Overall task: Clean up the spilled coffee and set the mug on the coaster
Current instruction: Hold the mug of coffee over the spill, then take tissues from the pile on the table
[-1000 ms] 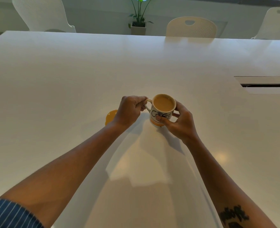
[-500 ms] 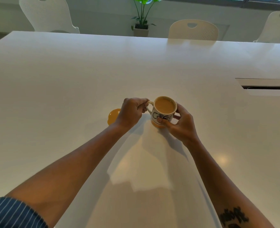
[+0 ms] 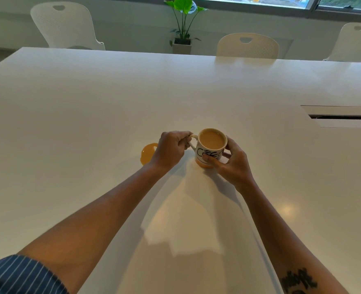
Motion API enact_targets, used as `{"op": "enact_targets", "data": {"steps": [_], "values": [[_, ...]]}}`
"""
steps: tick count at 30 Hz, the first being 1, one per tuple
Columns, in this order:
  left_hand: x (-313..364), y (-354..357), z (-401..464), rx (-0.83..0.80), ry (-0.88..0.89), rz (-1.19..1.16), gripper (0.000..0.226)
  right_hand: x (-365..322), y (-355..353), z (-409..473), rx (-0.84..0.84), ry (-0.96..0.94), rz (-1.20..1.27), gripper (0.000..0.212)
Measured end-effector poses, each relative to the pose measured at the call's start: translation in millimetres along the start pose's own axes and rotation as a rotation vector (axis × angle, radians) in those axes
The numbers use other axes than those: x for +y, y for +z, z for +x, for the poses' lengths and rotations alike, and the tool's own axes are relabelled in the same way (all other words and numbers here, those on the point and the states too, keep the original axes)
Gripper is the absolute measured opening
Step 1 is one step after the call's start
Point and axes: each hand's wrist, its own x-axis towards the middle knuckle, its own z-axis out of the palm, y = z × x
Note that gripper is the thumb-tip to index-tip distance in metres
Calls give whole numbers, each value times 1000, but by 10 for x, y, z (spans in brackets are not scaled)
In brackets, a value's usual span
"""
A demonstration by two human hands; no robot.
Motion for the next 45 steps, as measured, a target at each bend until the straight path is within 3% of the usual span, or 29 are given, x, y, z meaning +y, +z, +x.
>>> {"op": "enact_targets", "data": {"steps": [4, 9, 16, 25, 35, 45], "values": [[25, -11, -21, -29, -47, 53, 33, -24, -7, -28, -48, 16, -18, 94], [69, -85, -84, -121, -107, 148, 56, -121, -74, -64, -60, 44, -219, 119], [98, -390, -61, -201, -25, 254, 85, -383, -251, 25, 66, -110, -470, 103], [42, -1152, 71, -180, 71, 392, 82, -920, -81, 301, 69, -237, -694, 88], [-486, -2251, -117, -148, 6, 500, 82, -1494, 841, 534, 2, -322, -726, 85], [-1248, -3473, -689, -85, -157, 575, 83, -2048, 2311, 574, -171, -415, -652, 82]]}}
